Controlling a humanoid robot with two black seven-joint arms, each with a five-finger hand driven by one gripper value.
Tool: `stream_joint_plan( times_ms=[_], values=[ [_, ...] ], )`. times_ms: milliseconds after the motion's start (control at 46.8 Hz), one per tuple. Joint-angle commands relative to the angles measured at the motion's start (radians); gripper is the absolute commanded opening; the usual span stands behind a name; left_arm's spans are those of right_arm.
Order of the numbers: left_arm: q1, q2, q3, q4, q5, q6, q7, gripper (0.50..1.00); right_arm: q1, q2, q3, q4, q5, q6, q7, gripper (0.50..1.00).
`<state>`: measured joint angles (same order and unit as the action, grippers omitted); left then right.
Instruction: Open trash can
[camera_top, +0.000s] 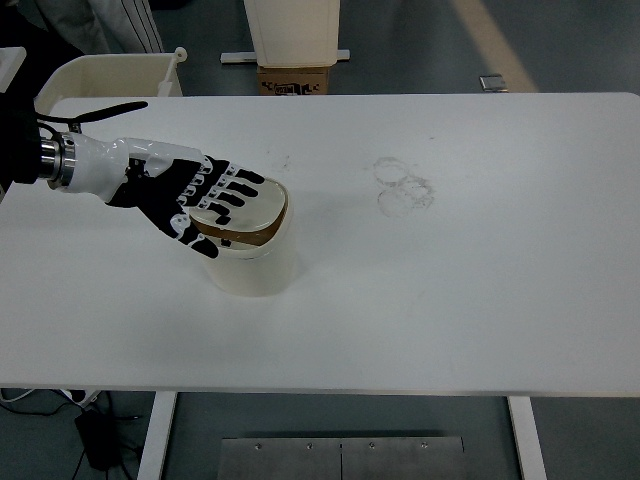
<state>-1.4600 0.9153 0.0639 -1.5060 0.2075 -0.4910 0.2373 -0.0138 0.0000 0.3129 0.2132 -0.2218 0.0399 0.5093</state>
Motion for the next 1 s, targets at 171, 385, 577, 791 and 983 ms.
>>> stream_joint_plan(
  times_ms=[171,385,577,791,983],
  values=[
    [-0.053,0.001,-0.03,0.053,-0.04,-0.003,-0.004,1.0,0.0,0.0,0.0,0.0,0.001,0.0,0.0,0.991],
    [-0.065,-0.022,-0.111,0.145,-0.056,0.002,-0.009,1.0,0.0,0.0,0.0,0.0,0.001,0.0,0.0,0.991],
    [-0.059,-0.058,-0.187,0.211,-0.068,0.035,-0.013,1.0,0.0,0.0,0.0,0.0,0.001,0.0,0.0,0.991],
    [-0.053,-0.091,-0.234,0.343,-0.206,0.045,-0.042,1.0,-0.002,0.0,0.0,0.0,0.001,0.0,0.0,0.991],
    [-0.033,-0.154,-0.265,0.562,-0.316,0.045,-0.151,1.0,0.0,0.0,0.0,0.0,0.001,0.0,0.0,0.991]
  ],
)
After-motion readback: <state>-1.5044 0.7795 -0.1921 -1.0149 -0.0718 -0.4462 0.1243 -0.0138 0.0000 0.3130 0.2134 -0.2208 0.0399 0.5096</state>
